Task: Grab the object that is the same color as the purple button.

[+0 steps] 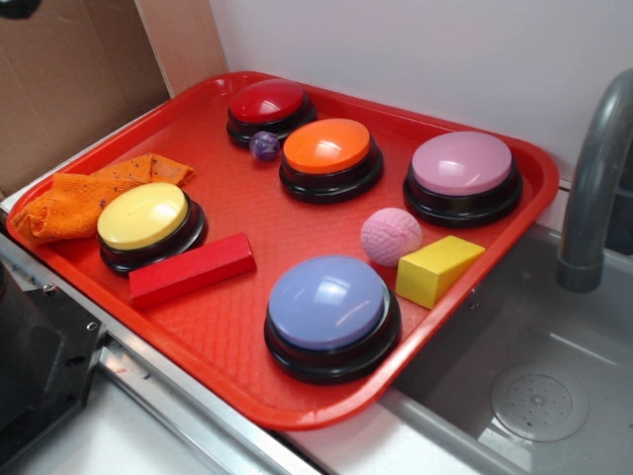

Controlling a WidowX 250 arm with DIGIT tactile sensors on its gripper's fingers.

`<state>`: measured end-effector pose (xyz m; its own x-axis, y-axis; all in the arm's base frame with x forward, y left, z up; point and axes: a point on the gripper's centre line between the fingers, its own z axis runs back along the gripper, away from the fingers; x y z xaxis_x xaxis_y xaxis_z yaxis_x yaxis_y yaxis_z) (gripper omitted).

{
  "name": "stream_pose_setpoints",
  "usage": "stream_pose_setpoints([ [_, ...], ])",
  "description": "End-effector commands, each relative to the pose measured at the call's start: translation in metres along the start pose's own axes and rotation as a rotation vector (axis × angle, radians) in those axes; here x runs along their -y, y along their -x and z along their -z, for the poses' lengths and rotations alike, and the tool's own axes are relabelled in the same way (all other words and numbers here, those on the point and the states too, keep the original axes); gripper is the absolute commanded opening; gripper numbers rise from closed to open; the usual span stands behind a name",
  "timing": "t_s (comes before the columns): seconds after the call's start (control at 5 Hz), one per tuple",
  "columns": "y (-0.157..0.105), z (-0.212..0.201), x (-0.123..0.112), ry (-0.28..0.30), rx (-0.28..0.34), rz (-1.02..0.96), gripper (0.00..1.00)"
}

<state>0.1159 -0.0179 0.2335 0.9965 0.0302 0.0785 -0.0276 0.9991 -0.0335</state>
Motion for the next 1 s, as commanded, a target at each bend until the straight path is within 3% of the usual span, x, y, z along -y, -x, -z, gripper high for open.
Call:
stream_pose_setpoints([
  [0.0,0.000,0.000,0.000,0.000,0.000,0.000,1.00],
  [0.2,-0.022,0.013,-0.003,-0.032,-0.067,-0.250,1.00],
  [0.4,-0.044,0.031,-0.008,-0.080,-0.087,-0.457,1.00],
  [0.6,-0.068,0.052,-0.015,-0.133,-0.081,-0.628,1.00],
  [0.8,-0.095,0.077,-0.027,-0.181,-0.029,-0.872,1.00],
])
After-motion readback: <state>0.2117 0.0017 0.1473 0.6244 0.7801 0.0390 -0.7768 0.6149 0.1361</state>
